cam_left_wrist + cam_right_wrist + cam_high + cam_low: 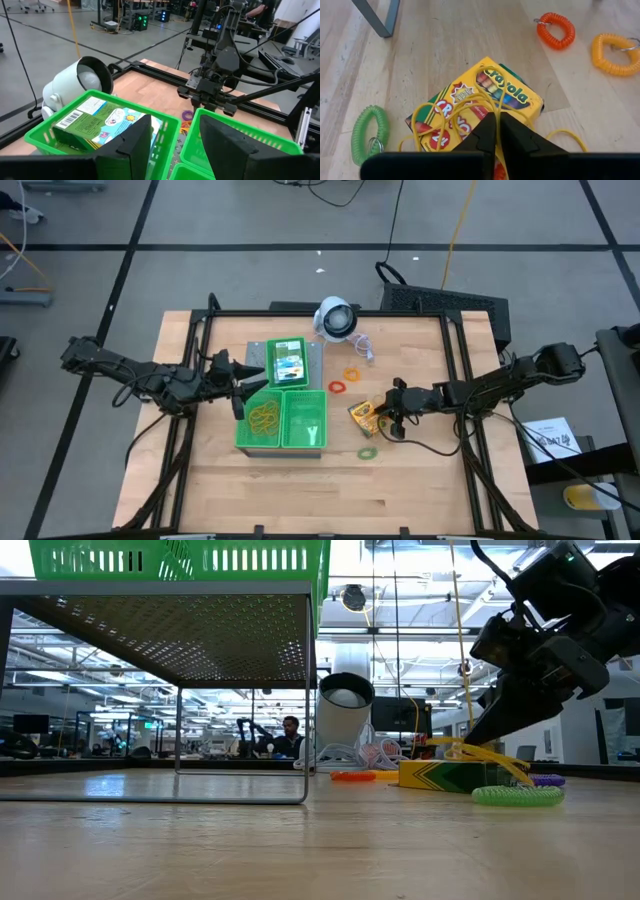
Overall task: Pick & Place Office Desk Supplies
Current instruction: Put the yellow rubber band into the bottom left green basket on the shelf
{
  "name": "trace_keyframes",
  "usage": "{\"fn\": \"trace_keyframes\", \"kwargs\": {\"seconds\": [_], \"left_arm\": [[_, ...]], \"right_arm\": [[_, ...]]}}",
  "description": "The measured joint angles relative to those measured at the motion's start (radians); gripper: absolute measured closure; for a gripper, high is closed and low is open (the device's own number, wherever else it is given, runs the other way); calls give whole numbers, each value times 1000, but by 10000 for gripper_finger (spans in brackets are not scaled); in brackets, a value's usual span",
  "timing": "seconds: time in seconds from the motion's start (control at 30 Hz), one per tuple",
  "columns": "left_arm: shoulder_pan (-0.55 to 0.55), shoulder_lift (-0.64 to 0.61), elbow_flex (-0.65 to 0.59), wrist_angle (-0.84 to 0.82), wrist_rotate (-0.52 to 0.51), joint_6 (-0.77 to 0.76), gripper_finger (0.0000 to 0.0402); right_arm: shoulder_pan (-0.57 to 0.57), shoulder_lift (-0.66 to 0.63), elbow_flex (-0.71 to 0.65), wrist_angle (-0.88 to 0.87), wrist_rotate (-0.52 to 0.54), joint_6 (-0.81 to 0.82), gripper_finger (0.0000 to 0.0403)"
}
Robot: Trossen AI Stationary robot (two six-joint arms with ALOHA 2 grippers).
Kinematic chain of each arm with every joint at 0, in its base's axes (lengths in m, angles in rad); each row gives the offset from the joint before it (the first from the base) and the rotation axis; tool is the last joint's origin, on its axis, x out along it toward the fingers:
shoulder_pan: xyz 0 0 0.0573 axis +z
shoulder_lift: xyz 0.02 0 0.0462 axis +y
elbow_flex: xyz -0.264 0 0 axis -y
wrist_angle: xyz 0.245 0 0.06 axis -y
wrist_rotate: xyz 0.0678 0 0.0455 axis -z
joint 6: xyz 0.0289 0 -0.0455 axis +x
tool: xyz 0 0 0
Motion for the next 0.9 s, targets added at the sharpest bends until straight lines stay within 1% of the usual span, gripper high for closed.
{"fn": "trace_keyframes", "kwargs": {"seconds": [0.1, 0.17, 0.4, 0.53, 0.67, 0.9], "left_arm": [[0, 0, 0, 0, 0, 0, 227], [0, 0, 0, 0, 0, 0, 227], [0, 0, 0, 0, 0, 1, 227], [0, 0, 0, 0, 0, 1, 227], [0, 0, 0, 0, 0, 1, 227], [0, 0, 0, 0, -1, 1, 227]], "right_arm": [[0, 0, 0, 1, 0, 0, 375], [0, 0, 0, 6, 0, 7, 358], [0, 6, 0, 16, 19, 54, 270], [0, 28, 0, 15, 30, 55, 238], [0, 66, 0, 18, 35, 54, 234], [0, 109, 0, 69, 27, 54, 268]]}}
